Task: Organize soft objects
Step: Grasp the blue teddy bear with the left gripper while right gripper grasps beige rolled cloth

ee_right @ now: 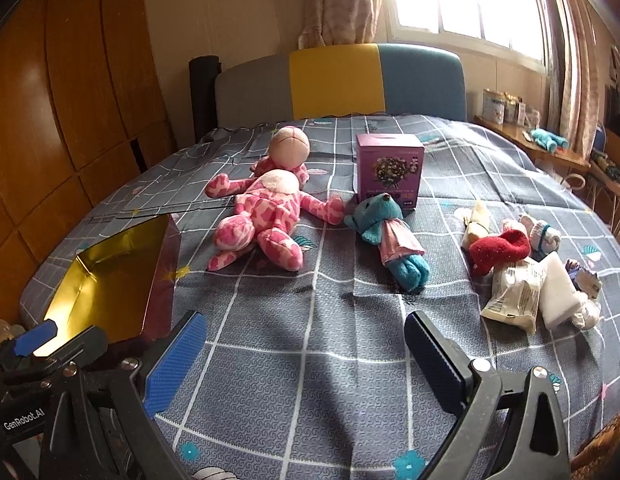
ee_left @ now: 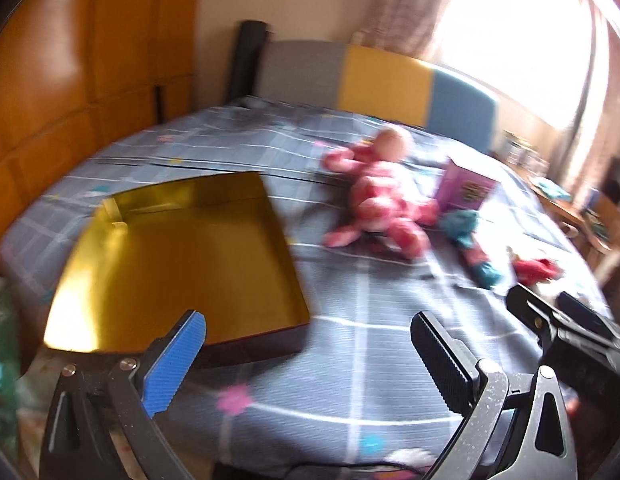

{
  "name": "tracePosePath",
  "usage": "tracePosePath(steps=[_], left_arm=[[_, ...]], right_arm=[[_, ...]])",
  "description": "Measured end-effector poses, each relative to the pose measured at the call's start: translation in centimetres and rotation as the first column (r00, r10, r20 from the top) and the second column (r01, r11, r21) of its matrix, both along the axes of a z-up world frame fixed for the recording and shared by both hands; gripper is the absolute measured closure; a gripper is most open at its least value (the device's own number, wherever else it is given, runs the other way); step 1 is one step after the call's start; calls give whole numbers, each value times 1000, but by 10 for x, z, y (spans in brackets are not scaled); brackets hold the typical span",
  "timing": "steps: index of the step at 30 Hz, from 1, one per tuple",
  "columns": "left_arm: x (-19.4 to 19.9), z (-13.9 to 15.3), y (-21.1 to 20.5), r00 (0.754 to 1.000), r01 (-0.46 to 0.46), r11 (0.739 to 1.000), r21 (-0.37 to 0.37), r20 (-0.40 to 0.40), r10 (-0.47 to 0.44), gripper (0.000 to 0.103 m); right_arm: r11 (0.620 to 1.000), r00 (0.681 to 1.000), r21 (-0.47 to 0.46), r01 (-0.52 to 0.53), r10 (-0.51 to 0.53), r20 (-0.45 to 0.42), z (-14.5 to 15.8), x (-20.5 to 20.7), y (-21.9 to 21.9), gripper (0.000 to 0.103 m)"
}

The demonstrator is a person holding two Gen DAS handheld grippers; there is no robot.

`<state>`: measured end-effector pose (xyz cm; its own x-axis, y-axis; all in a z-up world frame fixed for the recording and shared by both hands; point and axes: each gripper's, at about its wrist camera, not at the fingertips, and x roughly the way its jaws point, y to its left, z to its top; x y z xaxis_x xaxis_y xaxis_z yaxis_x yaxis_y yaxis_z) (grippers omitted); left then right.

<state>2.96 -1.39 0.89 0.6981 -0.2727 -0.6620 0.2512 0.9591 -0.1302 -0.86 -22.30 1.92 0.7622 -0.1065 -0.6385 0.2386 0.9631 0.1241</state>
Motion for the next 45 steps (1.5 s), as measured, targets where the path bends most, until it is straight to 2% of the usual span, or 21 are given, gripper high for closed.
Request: tracePosePath(steps=[2, 5, 9, 15, 17, 19, 24, 26, 29, 32, 34, 37, 38, 40, 41, 42, 44, 45], left_arm=[[5, 3, -20, 997, 77, 997, 16, 5, -77, 0], [12, 3, -57, 975, 222, 974, 36, -10, -222, 0], [27, 2, -109, 912, 405, 914, 18, -79, -402, 0], [40, 5, -192, 817, 570, 821, -27, -82, -570, 0], [44, 1, -215, 800, 595, 804, -10, -90, -593, 0], [53, -5, -241, 784, 612, 790, 9, -132, -606, 0], [79, -23, -267, 795, 585, 811, 3, -199, -573, 0], [91, -30, -277, 823, 541, 841, 16, -216, -525, 0], [109, -38, -289, 851, 488, 873, 20, -233, -470, 2], [120, -44, -307, 870, 456, 888, 55, -239, -431, 2], [129, -51, -319, 870, 444, 894, 56, -264, -415, 2], [141, -60, -337, 884, 415, 906, 83, -273, -379, 4], [144, -64, -343, 891, 406, 907, 114, -271, -364, 6], [150, -74, -350, 898, 389, 908, 153, -281, -338, 12], [152, -79, -352, 898, 385, 910, 155, -292, -330, 20], [154, -83, -353, 899, 380, 911, 159, -295, -323, 38], [154, -85, -351, 901, 382, 912, 151, -282, -331, 62], [154, -85, -348, 896, 390, 912, 126, -279, -345, 64]], right_arm=[[998, 999, 55, 40, -40, -17, 4, -3, -32, 2], [982, 988, 104, 156, -155, -21, 12, -19, -88, 2], [946, 953, 117, 303, -303, -14, 25, -49, -152, 2], [893, 905, 153, 424, -424, -29, 38, -87, -210, 2], [887, 899, 152, 437, -437, -34, 37, -92, -217, 2], [890, 902, 145, 432, -430, -46, 35, -92, -222, 2], [890, 903, 151, 430, -424, -70, 26, -90, -232, 1], [891, 905, 161, 424, -417, -79, 20, -88, -235, 1], [892, 909, 175, 416, -406, -94, 13, -83, -238, 1], [892, 912, 190, 410, -398, -100, 8, -80, -241, 1], [895, 917, 200, 399, -386, -102, 5, -77, -242, 2], [897, 921, 208, 389, -375, -105, 2, -74, -243, 2], [899, 923, 211, 384, -370, -105, 1, -73, -242, 2], [902, 926, 211, 376, -361, -107, -1, -70, -241, 2], [904, 928, 213, 372, -356, -110, -2, -69, -241, 2], [904, 929, 216, 369, -353, -113, -3, -69, -241, 5], [902, 933, 238, 359, -340, -117, -5, -69, -242, 13], [900, 934, 251, 356, -337, -117, -6, -70, -244, 19]])
